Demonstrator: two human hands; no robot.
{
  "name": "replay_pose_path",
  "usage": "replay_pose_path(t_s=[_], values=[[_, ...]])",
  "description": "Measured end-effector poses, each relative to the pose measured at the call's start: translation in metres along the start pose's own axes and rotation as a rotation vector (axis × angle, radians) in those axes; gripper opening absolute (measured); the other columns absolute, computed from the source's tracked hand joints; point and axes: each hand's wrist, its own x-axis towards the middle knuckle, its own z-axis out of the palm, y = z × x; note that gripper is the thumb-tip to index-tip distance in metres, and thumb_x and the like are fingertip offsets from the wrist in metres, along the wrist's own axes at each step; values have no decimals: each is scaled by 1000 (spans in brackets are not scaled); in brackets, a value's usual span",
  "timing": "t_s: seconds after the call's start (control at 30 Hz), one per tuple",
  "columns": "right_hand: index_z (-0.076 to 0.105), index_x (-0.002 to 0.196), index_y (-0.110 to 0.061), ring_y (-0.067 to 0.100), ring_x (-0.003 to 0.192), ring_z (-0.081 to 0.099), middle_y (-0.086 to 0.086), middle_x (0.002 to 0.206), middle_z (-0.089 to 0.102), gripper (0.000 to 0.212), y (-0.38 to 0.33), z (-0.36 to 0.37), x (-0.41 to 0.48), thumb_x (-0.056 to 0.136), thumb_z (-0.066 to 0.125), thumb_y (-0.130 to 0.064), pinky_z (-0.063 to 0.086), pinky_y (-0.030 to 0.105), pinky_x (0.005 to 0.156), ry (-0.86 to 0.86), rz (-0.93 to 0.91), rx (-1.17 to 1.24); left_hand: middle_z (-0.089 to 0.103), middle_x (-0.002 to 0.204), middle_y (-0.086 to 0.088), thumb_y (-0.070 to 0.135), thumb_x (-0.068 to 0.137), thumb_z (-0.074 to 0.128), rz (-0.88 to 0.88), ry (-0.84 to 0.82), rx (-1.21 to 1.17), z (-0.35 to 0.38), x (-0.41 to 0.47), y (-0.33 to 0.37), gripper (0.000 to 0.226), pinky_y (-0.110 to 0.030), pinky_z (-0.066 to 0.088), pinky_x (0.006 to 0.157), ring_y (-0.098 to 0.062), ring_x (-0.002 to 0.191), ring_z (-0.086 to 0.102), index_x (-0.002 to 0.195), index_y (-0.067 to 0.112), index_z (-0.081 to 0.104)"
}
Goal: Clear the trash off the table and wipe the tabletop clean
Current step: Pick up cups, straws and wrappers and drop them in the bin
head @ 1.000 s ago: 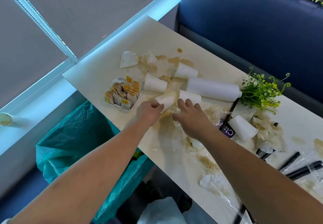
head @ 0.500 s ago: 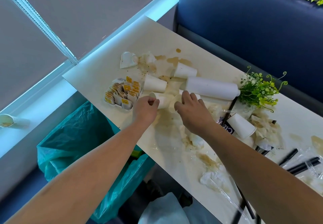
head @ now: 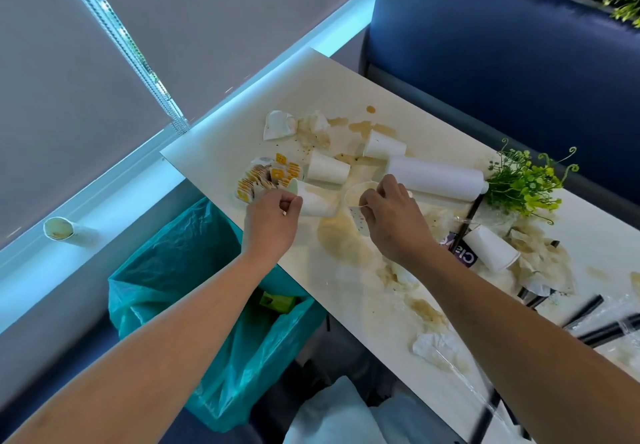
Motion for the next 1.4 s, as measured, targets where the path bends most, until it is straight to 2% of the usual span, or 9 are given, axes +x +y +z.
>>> replay_pose_path(t_s=[0.13,0.23,0.37,0.67,0.77,0.9,1.13,1.27,1.4], values=[[64,109,-8,30,93,46,10,108,43,20,-17,-3,-1,103,52,-23,49,47,74,16,4,33,64,86,10,34,98,64,4,39,7,-21,-9,-13,12,-26,44,74,-8,80,59,90,27,70],[66,107,-8,29,94,47,9,105,43,18,-34,-3,0,101,56,-22,50,47,75,24,-4,71,62,88,10,34,98,64,-13,54,40,-35,-16,-24,10,-22,40,69,-3,77,58,88,32,65],[68,105,-7,28,92,48,9,105,45,17,-63,1,1,98,62,-21,50,46,77,15,-43,108,61,86,9,33,97,63,-53,70,77,-53,-28,-47,9,-13,35,63,-2,75,55,89,30,66],[69,105,-10,28,95,49,10,107,46,18,-130,26,-5,98,62,-25,50,45,80,-87,-153,189,65,85,6,34,93,66,-211,108,118,-92,-58,-108,8,-28,45,73,-11,78,60,86,30,67],[69,107,-13,25,97,49,8,108,45,19,-145,37,-8,98,62,-27,51,44,84,-123,-169,188,66,86,6,35,91,68,-256,113,127,-98,-65,-121,8,-28,46,75,-12,79,61,87,29,70],[70,111,-19,21,101,47,3,111,44,19,-168,53,-14,98,63,-31,51,39,89,-203,-169,204,67,82,11,36,89,70,-306,122,134,-108,-76,-142,7,-24,43,74,-5,74,59,85,30,73],[67,121,-26,18,103,47,0,113,42,24,-195,77,-23,99,63,-36,49,31,93,-326,-103,233,72,84,6,35,89,72,-361,134,91,-115,-91,-166,15,-30,49,78,-15,80,64,93,23,79],[58,136,-27,22,109,47,2,118,38,38,-199,87,-24,100,59,-39,49,42,97,-441,-83,244,70,83,10,42,91,71,-365,147,38,-117,-96,-169,24,-29,49,79,-11,82,65,103,23,78],[59,134,-26,21,105,47,0,113,37,36,-187,89,-24,99,58,-36,49,46,97,-417,-74,253,67,79,13,43,92,71,-348,133,24,-115,-99,-164,24,-32,54,77,-8,77,64,105,25,77]])
